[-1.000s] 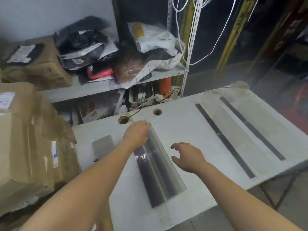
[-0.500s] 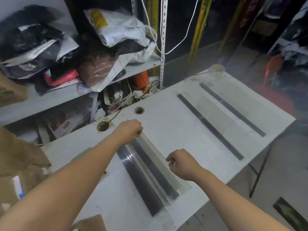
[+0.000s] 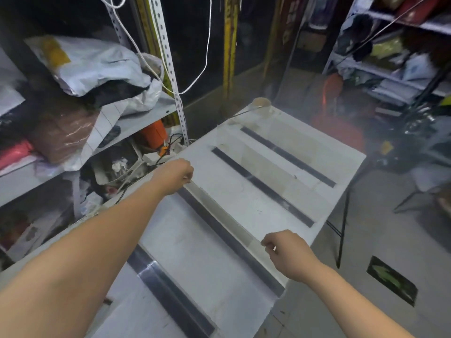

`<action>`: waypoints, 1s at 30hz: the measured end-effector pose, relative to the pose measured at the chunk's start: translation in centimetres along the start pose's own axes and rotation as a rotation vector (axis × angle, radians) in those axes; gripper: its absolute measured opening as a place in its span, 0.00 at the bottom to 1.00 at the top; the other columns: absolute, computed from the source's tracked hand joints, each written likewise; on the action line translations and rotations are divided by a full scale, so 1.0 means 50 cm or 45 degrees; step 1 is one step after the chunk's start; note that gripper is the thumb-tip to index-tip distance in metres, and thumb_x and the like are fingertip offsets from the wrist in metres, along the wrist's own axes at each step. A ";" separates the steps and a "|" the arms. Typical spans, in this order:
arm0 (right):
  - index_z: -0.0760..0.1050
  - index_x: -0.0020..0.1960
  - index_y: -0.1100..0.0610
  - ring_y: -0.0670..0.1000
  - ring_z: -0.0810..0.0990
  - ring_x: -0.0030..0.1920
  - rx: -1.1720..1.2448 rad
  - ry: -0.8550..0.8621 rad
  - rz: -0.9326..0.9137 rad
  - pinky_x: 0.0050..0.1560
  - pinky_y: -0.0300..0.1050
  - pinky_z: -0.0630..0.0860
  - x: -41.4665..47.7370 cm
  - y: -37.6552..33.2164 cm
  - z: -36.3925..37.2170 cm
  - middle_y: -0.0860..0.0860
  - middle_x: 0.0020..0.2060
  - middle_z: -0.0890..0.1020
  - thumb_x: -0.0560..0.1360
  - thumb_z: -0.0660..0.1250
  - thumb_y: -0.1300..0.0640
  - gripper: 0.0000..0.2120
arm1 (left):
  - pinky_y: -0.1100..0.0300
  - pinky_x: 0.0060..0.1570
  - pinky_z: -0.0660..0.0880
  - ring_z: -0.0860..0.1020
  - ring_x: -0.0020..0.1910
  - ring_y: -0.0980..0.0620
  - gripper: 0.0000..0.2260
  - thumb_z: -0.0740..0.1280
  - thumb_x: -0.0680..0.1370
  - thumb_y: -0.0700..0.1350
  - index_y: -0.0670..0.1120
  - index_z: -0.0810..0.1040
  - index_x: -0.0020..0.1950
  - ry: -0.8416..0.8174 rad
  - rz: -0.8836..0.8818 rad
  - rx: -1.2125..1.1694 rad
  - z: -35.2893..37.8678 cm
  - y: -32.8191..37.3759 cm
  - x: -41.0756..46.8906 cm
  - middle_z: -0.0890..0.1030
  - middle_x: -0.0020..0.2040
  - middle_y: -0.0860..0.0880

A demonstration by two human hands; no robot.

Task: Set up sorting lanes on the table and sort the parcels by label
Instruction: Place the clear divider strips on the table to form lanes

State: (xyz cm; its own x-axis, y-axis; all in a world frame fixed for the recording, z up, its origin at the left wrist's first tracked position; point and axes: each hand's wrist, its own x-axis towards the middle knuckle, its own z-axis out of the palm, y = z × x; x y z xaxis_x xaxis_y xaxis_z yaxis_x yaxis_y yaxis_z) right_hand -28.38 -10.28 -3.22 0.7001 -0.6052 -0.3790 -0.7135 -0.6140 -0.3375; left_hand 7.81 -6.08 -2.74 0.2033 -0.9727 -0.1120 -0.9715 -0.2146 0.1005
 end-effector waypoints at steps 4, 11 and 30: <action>0.78 0.63 0.50 0.48 0.80 0.53 0.027 0.031 0.057 0.51 0.40 0.75 -0.006 0.025 0.006 0.46 0.56 0.82 0.80 0.57 0.59 0.16 | 0.56 0.49 0.71 0.76 0.53 0.47 0.03 0.68 0.78 0.42 0.45 0.81 0.50 -0.012 0.017 -0.001 0.000 0.014 0.050 0.78 0.52 0.49; 0.77 0.66 0.50 0.51 0.80 0.56 0.009 0.066 0.068 0.54 0.43 0.76 0.021 0.039 0.006 0.48 0.58 0.82 0.81 0.55 0.60 0.18 | 0.63 0.44 0.61 0.75 0.55 0.49 0.05 0.69 0.78 0.41 0.43 0.81 0.52 -0.008 -0.004 -0.002 0.010 0.008 0.106 0.78 0.54 0.47; 0.77 0.64 0.50 0.53 0.79 0.55 -0.045 0.021 0.051 0.49 0.43 0.73 0.062 0.043 -0.010 0.49 0.57 0.82 0.81 0.57 0.59 0.16 | 0.58 0.46 0.70 0.75 0.52 0.50 0.03 0.68 0.78 0.44 0.48 0.80 0.50 -0.066 -0.045 0.040 0.024 -0.018 0.118 0.78 0.52 0.51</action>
State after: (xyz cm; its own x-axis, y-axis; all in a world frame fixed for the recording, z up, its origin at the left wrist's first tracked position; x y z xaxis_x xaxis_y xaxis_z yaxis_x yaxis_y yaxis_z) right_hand -27.73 -13.75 -4.72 0.6716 -0.6375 -0.3776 -0.7396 -0.6067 -0.2913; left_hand 9.74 -11.54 -4.67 0.2315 -0.9585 -0.1663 -0.9674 -0.2449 0.0648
